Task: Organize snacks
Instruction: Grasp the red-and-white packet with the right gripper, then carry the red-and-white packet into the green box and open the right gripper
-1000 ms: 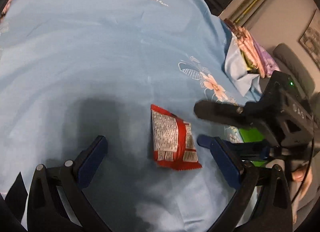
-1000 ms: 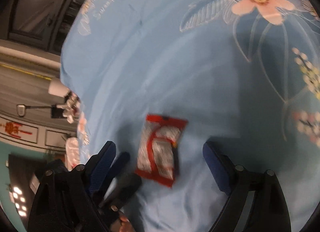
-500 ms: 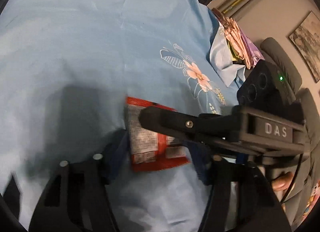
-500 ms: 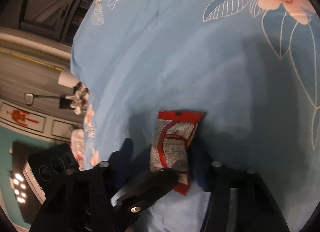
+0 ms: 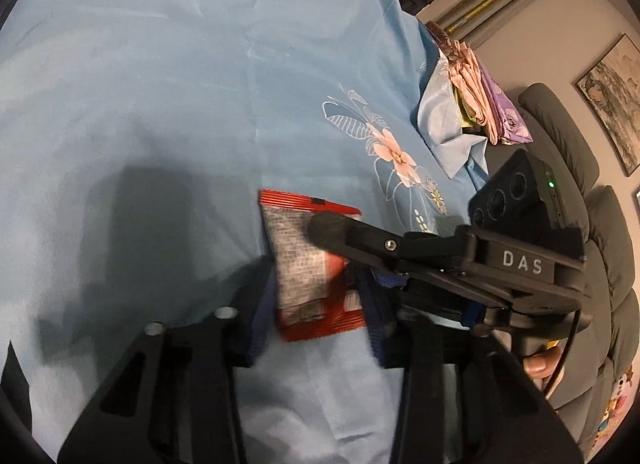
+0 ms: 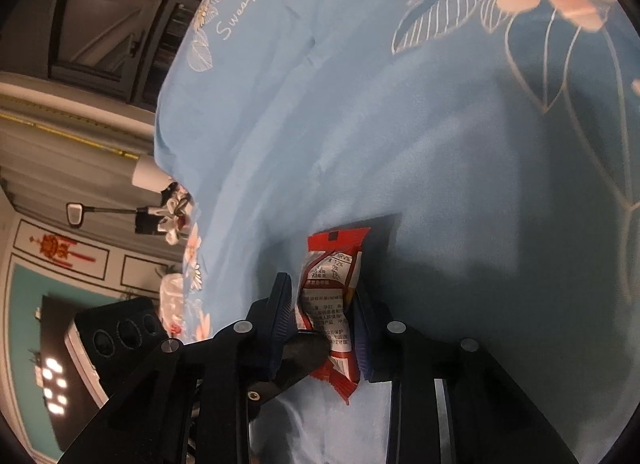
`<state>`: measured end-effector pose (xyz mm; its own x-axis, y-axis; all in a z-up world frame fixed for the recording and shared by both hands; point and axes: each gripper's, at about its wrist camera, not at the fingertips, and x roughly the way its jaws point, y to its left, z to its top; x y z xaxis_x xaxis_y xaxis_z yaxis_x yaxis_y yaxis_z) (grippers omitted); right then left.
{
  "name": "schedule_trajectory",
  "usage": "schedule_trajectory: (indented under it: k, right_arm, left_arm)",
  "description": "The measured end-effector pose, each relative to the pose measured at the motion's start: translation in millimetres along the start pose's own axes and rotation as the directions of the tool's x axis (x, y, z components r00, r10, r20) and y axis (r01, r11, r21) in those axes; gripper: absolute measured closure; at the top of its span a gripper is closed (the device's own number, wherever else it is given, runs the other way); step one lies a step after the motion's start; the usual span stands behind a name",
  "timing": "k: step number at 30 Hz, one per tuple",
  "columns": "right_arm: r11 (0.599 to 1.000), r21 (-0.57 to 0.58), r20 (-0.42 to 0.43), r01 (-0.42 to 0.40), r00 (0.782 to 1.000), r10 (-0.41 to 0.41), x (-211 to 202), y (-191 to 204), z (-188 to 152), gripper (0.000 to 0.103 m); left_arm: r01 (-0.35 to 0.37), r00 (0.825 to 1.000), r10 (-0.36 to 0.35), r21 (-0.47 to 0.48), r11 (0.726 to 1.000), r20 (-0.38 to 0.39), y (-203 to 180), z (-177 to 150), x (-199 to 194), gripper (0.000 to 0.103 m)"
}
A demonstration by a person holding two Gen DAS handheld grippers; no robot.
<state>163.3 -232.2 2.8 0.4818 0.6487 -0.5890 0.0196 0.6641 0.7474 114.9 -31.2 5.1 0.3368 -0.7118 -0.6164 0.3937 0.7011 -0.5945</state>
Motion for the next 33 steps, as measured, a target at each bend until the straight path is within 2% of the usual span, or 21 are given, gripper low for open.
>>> schedule_trajectory:
  k: [6, 11, 13, 16, 19, 25, 33]
  right_arm:
    - [0.999, -0.047, 0.065, -0.020, 0.998, 0.023, -31, 18, -2, 0.076]
    - [0.995, -0.084, 0.105, -0.056, 0.992, 0.065, -65, 30, -5, 0.079]
    - [0.996, -0.078, 0.114, -0.048, 0.992, 0.057, -82, 33, -5, 0.079]
    - [0.994, -0.106, 0.138, 0.011, 0.990, 0.004, -109, 38, -11, 0.079]
    - [0.995, -0.097, 0.189, 0.035, 0.982, -0.016, -147, 31, -17, 0.079]
    - [0.997, -0.031, 0.276, 0.076, 0.959, -0.065, -213, -7, -33, 0.079]
    - [0.985, 0.059, 0.339, 0.161, 0.925, -0.171, -258, -55, -40, 0.079]
  left_arm:
    - [0.082, 0.996, -0.083, 0.022, 0.996, 0.034, -23, 2, -16, 0.071]
    - [0.195, 0.980, -0.195, -0.013, 0.981, 0.043, -44, 1, -27, 0.072]
    - [0.196, 0.980, -0.196, 0.016, 0.981, 0.041, -64, -1, -29, 0.072]
    - [0.180, 0.983, -0.182, 0.077, 0.981, 0.024, -102, -8, -28, 0.072]
    - [0.198, 0.980, -0.200, 0.119, 0.973, 0.007, -135, -13, -24, 0.072]
    - [0.239, 0.970, -0.227, 0.179, 0.954, -0.084, -201, -34, 6, 0.073]
    - [0.217, 0.967, -0.178, 0.223, 0.950, -0.182, -254, -48, 62, 0.072]
